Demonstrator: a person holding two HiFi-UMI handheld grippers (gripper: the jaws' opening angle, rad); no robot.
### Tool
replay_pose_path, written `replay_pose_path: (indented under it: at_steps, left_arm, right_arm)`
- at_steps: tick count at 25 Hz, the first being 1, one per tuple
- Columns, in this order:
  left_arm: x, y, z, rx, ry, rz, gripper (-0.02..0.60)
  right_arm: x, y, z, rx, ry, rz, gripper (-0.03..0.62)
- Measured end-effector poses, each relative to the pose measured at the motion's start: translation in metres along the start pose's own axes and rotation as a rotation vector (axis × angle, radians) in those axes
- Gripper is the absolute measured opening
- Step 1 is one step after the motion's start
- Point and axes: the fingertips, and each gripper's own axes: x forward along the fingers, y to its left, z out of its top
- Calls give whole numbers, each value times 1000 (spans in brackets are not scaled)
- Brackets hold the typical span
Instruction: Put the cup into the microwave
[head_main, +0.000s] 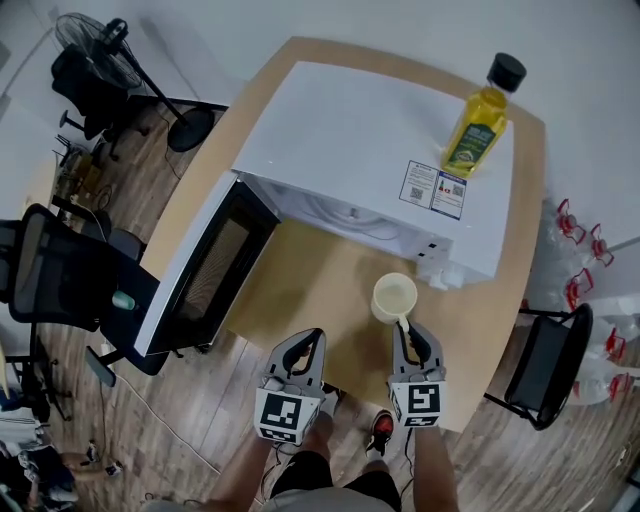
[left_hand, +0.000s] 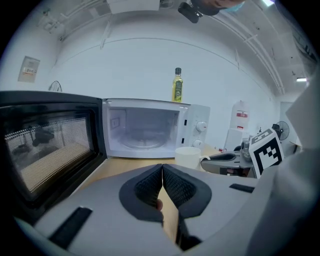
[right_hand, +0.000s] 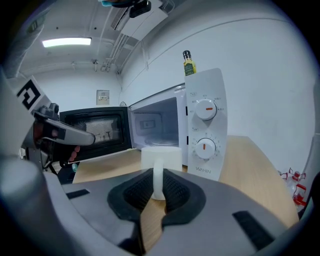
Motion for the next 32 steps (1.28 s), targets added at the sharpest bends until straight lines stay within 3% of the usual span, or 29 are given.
replay_pose_path:
  at_steps: [8,19,32]
  left_arm:
    - [-15,4,24,15,-41,21,25]
    - [-48,19,87,44,-151,74,25]
    - [-74,35,143,72,-247,40,25]
  right_arm:
    - [-14,6,40,7,-68,13,49]
    - [-42,21,117,-32,-181,25,49]
    - [-68,57,177,-62,-266,12,49]
